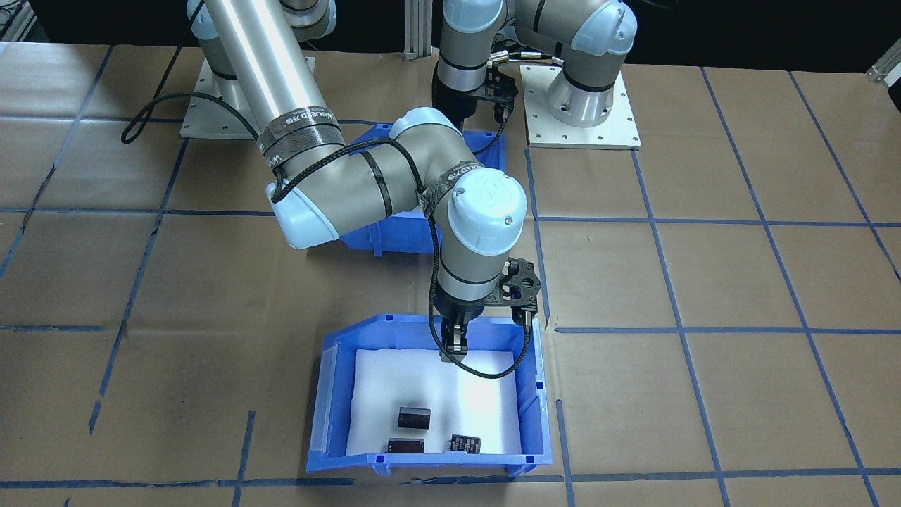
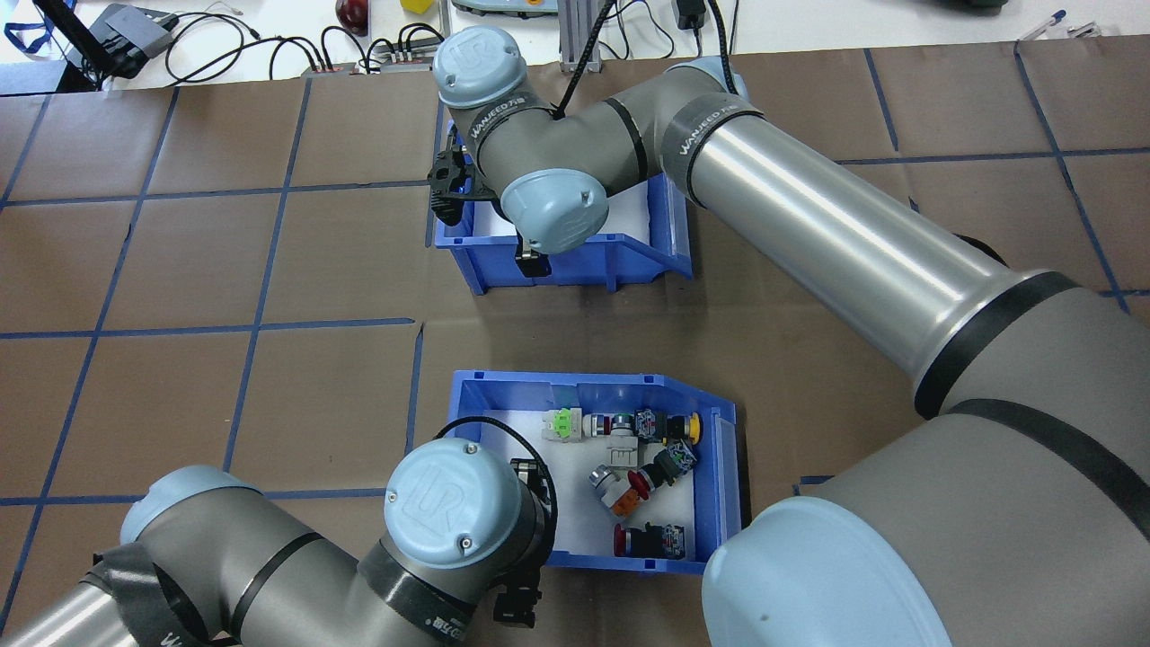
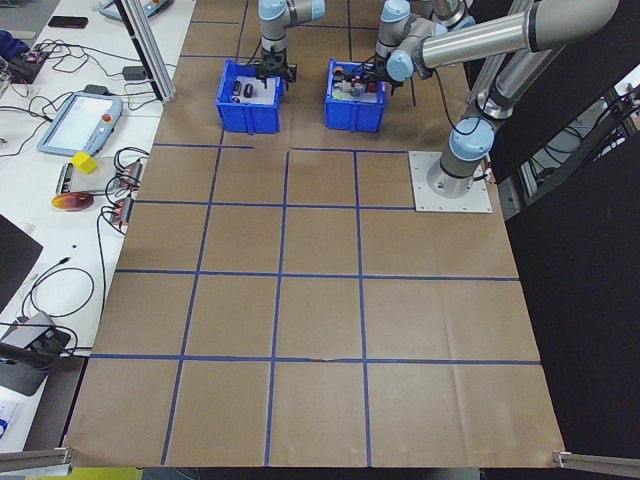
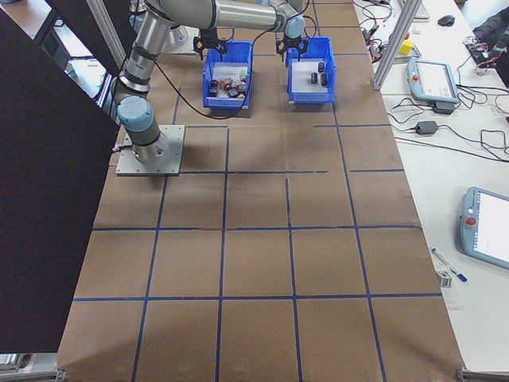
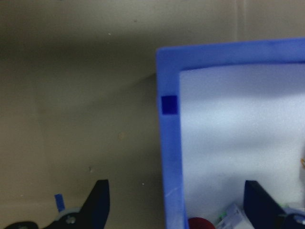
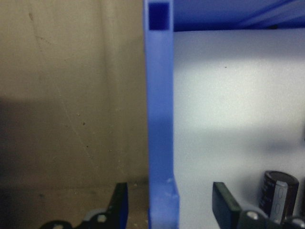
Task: Place button box in front
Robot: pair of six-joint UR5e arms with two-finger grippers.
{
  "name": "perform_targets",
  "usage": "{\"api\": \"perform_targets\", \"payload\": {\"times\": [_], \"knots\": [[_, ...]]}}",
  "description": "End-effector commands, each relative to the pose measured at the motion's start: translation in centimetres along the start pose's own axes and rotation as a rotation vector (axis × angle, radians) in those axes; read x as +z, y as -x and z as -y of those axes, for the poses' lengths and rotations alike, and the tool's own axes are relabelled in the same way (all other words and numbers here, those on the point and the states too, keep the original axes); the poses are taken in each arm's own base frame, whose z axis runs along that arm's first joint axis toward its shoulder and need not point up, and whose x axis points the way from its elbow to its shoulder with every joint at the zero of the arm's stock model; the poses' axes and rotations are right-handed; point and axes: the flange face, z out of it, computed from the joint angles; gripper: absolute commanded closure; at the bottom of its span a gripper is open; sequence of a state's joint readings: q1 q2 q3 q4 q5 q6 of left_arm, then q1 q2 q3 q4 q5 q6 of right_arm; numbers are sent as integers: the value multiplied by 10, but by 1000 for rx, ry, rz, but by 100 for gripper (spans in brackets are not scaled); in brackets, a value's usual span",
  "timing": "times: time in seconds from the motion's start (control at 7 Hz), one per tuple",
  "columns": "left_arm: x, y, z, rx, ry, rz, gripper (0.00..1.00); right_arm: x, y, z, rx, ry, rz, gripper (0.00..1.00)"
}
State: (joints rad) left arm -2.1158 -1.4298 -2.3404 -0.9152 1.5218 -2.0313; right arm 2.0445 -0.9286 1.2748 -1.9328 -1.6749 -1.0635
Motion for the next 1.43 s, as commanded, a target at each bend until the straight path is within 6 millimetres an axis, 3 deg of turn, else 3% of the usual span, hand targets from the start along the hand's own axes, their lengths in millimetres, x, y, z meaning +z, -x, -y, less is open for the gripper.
{"api": "perform_targets", "payload": {"times": [0.0, 0.14, 0.29, 0.43, 0.57, 0.71, 1.0, 1.14, 1.29], "knots": [[4, -1, -4, -27, 17, -3, 25, -5, -1, -2, -5, 31, -26, 91], [3, 2, -11, -34, 83, 29, 56, -12, -1, -2, -4, 24, -36, 92], [4, 2, -11, -56, 86, 34, 61, -41, -8, -5, 1, 4, -76, 93], [4, 2, -11, -57, 88, 35, 68, -62, -18, -27, 21, 13, -92, 94], [3, 3, -11, -48, 91, 29, 85, -72, -33, -63, 26, 63, -95, 95], [-3, 1, -13, -38, 115, 22, 99, -86, -51, -111, 63, 72, -93, 95], [-13, -13, -3, 31, 121, -4, 100, -105, -75, -214, 119, 85, -96, 95], [-29, -34, 10, 5, 127, -34, 100, -107, -75, -261, 178, 85, -83, 95], [-43, -73, 28, 29, 69, -28, 100, -107, -63, -299, 218, 89, -65, 95]]}}
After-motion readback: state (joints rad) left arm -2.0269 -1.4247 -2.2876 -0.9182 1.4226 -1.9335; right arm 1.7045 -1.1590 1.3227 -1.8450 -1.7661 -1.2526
